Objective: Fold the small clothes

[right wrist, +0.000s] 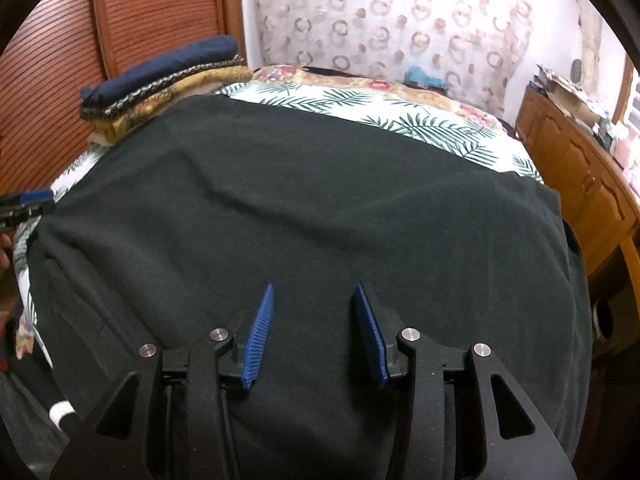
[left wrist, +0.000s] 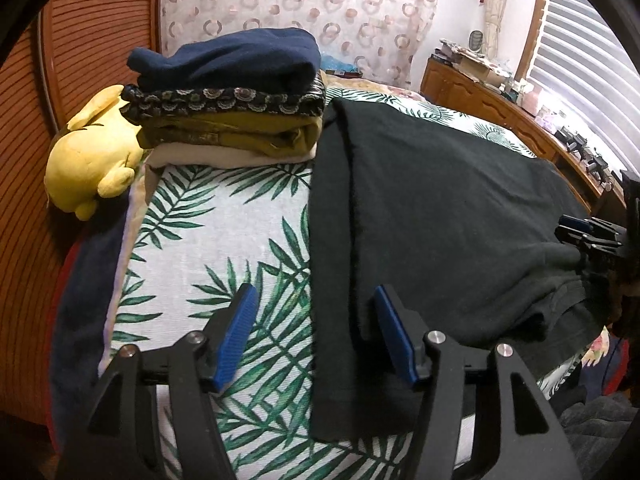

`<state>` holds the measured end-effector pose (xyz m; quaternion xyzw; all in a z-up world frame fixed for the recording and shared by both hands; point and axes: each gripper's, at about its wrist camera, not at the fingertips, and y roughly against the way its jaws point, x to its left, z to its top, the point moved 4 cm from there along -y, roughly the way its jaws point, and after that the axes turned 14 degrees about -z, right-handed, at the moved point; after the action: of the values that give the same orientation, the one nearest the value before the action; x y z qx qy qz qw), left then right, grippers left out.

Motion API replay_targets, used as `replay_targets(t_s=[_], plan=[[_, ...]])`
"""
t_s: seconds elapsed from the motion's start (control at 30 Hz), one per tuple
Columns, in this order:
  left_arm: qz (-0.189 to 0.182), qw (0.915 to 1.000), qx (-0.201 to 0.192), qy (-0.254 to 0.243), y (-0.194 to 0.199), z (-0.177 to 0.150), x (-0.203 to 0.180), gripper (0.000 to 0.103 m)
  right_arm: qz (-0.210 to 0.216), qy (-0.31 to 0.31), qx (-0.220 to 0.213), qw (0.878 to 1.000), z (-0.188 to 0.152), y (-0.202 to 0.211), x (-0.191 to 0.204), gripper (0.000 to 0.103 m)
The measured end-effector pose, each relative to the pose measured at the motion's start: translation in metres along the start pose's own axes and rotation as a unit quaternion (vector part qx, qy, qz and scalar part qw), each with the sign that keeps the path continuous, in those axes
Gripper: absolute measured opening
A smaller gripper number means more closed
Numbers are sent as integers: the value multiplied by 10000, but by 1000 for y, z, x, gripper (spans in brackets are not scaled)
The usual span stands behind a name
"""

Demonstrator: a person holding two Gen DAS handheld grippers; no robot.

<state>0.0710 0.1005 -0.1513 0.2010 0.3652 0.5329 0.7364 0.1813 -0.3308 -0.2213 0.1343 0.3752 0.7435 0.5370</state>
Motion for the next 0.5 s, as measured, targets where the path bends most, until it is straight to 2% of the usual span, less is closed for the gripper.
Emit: replay_targets(t_s=[0.13,0.5], plan=[[49,10000,14,-31,-6,1,-2,60,-200,86,-76,9997,0,0,6,48],[94,10000,-30,-11,-7,3,-1,60,-105,52,-45,9999,2,-2,3,49]])
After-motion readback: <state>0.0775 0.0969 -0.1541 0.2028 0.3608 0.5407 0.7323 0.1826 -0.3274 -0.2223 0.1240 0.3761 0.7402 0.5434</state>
